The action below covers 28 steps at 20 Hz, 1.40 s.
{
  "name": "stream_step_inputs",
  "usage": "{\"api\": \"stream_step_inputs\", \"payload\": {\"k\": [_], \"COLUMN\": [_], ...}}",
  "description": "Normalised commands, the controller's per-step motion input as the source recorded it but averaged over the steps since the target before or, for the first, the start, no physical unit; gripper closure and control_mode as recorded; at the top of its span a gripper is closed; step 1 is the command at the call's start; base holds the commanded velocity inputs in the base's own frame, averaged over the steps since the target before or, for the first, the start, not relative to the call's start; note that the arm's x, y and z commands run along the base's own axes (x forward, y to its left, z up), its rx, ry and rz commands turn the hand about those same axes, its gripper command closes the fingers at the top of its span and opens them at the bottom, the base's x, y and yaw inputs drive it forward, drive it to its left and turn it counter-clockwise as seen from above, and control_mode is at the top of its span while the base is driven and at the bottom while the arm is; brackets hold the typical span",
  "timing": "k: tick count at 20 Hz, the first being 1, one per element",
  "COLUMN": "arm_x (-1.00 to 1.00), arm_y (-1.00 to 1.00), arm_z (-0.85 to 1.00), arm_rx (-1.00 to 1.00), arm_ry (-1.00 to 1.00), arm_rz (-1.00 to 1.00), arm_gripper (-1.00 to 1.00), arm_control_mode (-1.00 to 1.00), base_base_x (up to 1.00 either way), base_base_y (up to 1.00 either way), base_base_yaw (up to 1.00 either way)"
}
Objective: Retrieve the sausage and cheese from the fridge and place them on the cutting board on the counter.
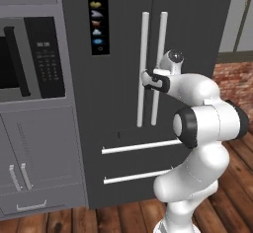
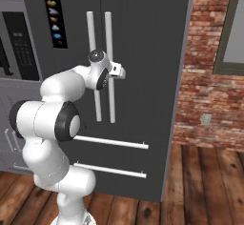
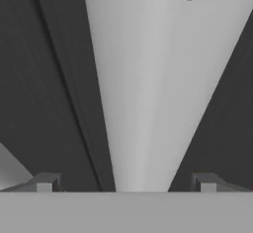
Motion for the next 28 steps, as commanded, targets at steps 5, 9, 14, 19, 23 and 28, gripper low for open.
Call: {"api": "stream_step_inputs", "payload": {"k": [5, 9, 14, 19, 23, 28], "arm_x": [0.53, 0.54, 0.44, -0.19, -0.62, -0.78], "arm_y": [-0.03, -0.09, -0.18, -0.41, -0.44, -0.50], "arm_z": [-0.15, -0.13, -0.01, 0.01, 0.03, 0.05], "arm_rx": [0.00, 0.04, 0.10, 0.04, 0.05, 0.04], "arm_ry": [0.00, 0.01, 0.00, 0.11, 0.02, 0.00], "arm_rz": [0.00, 0.00, 0.00, 0.00, 0.00, 0.00], "arm_gripper": [1.00, 1.00, 1.00, 1.00, 1.00, 1.00], "arm_control_mode": [-1.00, -1.00, -1.00, -1.00, -1.00, -1.00], "base_base_x": [0.00, 0.00, 0.00, 0.00, 0.00, 0.00], "base_base_y": [0.00, 0.00, 0.00, 0.00, 0.00, 0.00], "base_base_yaw": [0.00, 0.00, 0.00, 0.00, 0.00, 0.00]}}
